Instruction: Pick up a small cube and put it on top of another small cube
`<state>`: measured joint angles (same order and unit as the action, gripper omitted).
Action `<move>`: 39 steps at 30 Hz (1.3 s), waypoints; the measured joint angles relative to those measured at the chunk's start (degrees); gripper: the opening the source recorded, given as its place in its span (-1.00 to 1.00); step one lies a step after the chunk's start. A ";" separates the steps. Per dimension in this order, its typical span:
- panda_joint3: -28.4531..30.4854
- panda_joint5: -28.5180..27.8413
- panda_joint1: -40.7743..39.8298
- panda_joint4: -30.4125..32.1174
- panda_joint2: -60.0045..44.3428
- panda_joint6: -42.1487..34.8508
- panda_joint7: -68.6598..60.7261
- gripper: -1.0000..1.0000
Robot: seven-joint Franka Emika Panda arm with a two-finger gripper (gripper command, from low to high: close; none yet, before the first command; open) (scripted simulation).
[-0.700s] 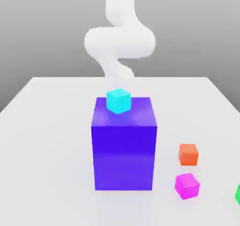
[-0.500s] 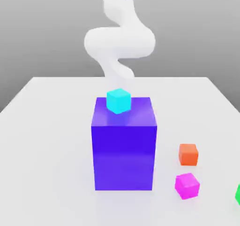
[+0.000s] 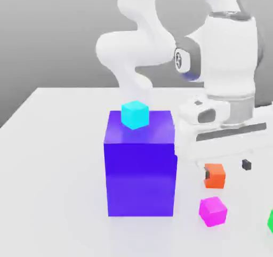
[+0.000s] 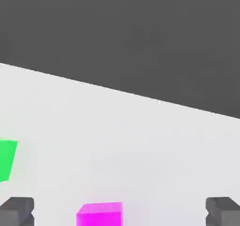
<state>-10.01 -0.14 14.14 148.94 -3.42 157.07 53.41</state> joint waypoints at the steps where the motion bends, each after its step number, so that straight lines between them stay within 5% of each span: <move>1: 0.29 -1.41 0.80 0.72 -2.09 1.05 1.32 0.00; 8: 5.34 -7.98 5.74 -0.25 -16.65 11.55 6.74 0.00; 9: 5.76 -8.27 6.10 -0.46 -17.74 12.42 6.98 -1.00; 16: 5.66 -8.39 6.00 -0.42 -17.54 12.28 7.09 -1.00; 22: 2.25 -4.16 3.78 1.36 -6.97 3.49 3.20 -1.00; 34: -8.08 -8.67 5.76 -19.81 -13.38 -12.39 -28.50 -1.00; 38: -6.37 -12.52 7.84 -22.08 -20.33 -7.98 -28.71 -1.00; 39: -5.82 -13.25 8.29 -22.24 -21.69 -6.83 -28.29 1.00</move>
<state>-15.83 -13.38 22.43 126.70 -25.10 150.24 25.11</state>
